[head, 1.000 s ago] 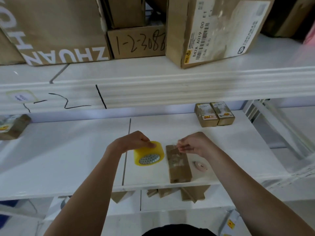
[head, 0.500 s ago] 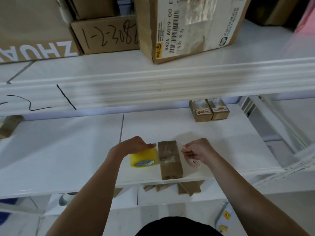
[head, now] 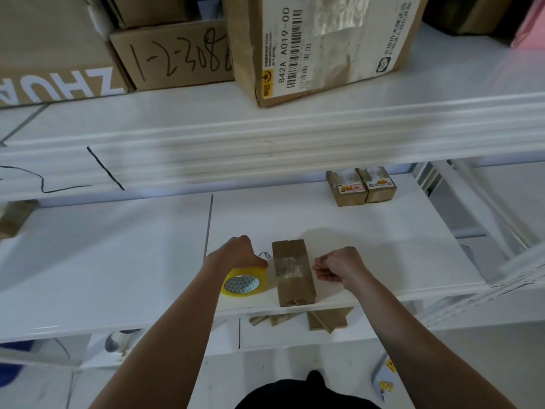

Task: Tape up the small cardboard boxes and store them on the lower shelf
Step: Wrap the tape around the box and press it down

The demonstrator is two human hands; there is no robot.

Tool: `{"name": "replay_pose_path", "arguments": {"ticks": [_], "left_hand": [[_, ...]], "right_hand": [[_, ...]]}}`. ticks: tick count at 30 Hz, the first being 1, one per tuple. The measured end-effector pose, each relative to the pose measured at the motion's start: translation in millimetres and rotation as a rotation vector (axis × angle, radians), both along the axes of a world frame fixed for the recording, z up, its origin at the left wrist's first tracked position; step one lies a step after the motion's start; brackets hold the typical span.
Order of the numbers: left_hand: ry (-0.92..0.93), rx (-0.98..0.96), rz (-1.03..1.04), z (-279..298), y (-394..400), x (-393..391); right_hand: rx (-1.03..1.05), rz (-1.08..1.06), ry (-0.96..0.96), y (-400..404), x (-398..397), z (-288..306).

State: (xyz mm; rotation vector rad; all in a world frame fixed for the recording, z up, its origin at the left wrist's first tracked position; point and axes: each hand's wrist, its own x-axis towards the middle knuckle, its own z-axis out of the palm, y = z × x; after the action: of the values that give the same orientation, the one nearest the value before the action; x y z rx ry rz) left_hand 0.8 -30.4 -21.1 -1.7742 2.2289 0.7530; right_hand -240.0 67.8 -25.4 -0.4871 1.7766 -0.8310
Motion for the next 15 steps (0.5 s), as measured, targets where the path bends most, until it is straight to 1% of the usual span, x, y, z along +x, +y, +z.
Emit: {"name": "replay_pose_path", "arguments": {"ticks": [15], "left_hand": [[-0.101, -0.025, -0.063, 8, 13, -12]], "right_hand": [[-0.037, 0.000, 0.056, 8, 4, -8]]}}
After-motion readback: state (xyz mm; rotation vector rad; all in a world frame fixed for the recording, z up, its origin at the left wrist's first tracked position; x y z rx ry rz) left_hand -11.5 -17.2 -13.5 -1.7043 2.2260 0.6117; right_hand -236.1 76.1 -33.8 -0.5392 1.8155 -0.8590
